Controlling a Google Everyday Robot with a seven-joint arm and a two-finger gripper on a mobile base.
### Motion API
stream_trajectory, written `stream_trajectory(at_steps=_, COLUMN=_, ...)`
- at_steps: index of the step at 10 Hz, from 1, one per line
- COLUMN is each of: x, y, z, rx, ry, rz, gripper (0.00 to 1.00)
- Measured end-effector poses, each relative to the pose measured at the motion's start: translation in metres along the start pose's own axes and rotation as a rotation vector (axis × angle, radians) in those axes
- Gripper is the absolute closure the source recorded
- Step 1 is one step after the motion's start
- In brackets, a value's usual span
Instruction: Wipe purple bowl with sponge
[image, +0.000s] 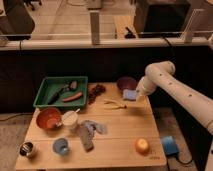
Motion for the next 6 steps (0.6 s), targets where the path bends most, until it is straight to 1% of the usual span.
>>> stream_trajectory(at_steps=1, x=-0.008, y=-0.020, z=0.004, rx=0.011, ry=-0.008, rz=-0.014, gripper=0.68)
stream_trajectory(at_steps=2, x=-0.011, y=-0.036, z=0.007, rx=0.020, ry=-0.020, rz=-0.013, gripper=0.71)
stream_trajectory(at_steps=4, x=-0.010, y=-0.066, z=0.015, rx=0.048, ry=-0.038, rz=-0.001, gripper=0.72)
stream_trajectory(at_steps=5, x=-0.008, y=-0.077, z=0.021, rx=0.066, ry=-0.048, rz=0.008, gripper=0.72)
stream_trajectory(at_steps=6, x=-0.005, y=-0.083, z=0.026, rx=0.077, ry=-0.055, rz=0.016, gripper=0.72)
